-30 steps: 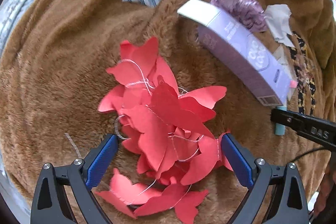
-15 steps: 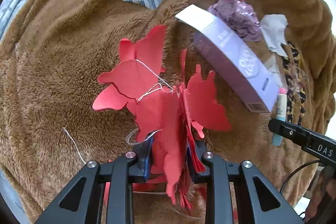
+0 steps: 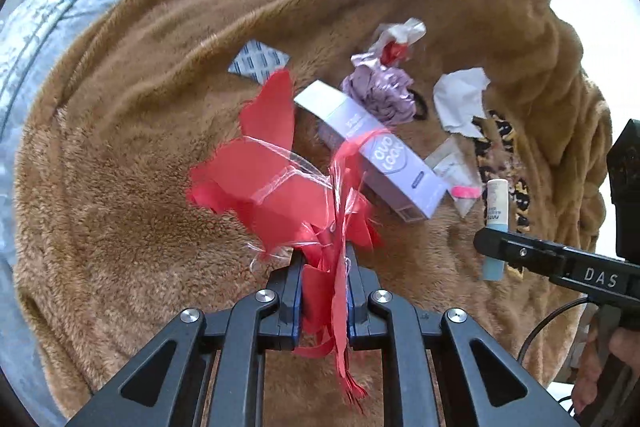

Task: Collect trash
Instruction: 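Grasp the red paper butterflies with the left tool while the right grasps the blue lip balm, then carry the butterflies and lip balm over to the trash bin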

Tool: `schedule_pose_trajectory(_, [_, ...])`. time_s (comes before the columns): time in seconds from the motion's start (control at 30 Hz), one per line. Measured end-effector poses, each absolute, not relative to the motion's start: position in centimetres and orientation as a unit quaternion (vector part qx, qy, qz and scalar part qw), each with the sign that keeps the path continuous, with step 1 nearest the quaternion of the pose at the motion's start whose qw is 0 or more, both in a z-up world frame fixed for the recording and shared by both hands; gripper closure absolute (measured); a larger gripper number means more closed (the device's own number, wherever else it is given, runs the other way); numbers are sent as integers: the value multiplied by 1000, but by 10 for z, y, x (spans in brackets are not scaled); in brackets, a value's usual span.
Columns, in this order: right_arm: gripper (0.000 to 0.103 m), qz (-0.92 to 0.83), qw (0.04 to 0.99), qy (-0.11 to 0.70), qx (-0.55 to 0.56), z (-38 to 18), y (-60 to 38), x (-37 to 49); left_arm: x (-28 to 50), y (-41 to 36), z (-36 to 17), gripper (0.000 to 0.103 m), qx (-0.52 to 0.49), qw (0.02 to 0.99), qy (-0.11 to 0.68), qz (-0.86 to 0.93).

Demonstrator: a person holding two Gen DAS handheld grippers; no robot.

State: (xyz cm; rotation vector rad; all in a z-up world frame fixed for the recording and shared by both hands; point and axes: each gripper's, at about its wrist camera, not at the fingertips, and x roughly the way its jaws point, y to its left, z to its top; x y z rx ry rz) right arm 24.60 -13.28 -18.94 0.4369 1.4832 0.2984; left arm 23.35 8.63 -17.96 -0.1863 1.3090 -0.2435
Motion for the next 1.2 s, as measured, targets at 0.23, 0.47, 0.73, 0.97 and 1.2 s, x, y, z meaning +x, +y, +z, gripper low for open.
schedule_pose_trajectory(0.23, [86, 162, 720, 647, 191, -163, -123, 229, 206, 97, -148, 87, -89, 801, 581, -114])
schedule_pose_trajectory(0.47, [86, 194, 734, 627, 175, -128, -120, 216, 184, 97, -109, 87, -73, 820, 556, -109])
schedule_pose_trajectory(0.73, [86, 251, 742, 607, 136, -89, -96, 193, 138, 114, -70, 87, -85, 847, 521, -61])
schedule_pose_trajectory(0.97, [86, 333, 723, 600, 77, -71, -54, 159, 69, 148, -53, 87, -129, 860, 492, 28])
schedule_pose_trajectory(1.2, [86, 433, 676, 596, 4, -64, 11, 107, -34, 189, -56, 87, -188, 846, 479, 143])
